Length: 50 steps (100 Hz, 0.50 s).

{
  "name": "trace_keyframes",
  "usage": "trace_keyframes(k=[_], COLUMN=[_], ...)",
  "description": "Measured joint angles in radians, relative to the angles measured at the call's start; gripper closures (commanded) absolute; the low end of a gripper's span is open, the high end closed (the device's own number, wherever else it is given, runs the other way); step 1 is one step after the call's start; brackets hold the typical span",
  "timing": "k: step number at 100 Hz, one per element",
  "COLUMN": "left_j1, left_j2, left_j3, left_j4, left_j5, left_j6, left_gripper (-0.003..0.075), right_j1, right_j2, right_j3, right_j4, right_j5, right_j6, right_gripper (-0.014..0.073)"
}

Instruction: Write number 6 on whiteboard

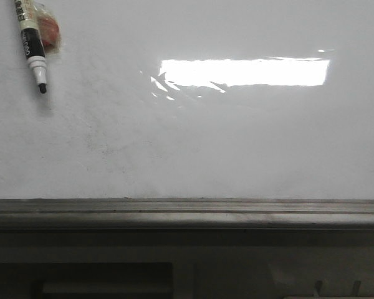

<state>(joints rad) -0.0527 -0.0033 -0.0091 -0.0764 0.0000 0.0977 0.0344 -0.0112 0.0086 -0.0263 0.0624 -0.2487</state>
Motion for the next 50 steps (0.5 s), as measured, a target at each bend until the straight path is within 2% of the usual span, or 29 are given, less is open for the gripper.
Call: trace_keyframes(k=[8, 17, 29, 37, 44, 50], left_j1=[0.000, 0.000, 0.000, 0.000, 0.000, 0.000], left_j2=[0.000, 0.000, 0.000, 0.000, 0.000, 0.000], left_j3=[0.000, 0.000, 0.000, 0.000, 0.000, 0.000], left_j4=[-0.005, -0.078, -0.294, -0.491, -0.640, -0.713], left_j5=[0.000, 0.000, 0.000, -0.013, -0.022, -0.018], left_j6=[0.000, 0.000, 0.000, -0.001, -0.003, -0.005], left_gripper=[0.0740, 0.0740, 0.0741, 0.0741, 0.0741, 0.0741], right_j1=[0.000, 0.000, 0.000, 0.000, 0.000, 0.000], right_j2=[0.000, 0.000, 0.000, 0.000, 0.000, 0.000], right_j3=[0.000, 0.000, 0.000, 0.000, 0.000, -0.003], right_j4=[0.019, 0.119, 0.346, 0.518, 0.608, 0.646], right_j5=[-0.014, -0.029, -0.049, -0.062, -0.062, -0.044], right_j6=[0.000, 0.000, 0.000, 0.000, 0.000, 0.000], right_gripper=[0.0666, 0.0666, 0.0666, 0.0666, 0.0661, 0.0643])
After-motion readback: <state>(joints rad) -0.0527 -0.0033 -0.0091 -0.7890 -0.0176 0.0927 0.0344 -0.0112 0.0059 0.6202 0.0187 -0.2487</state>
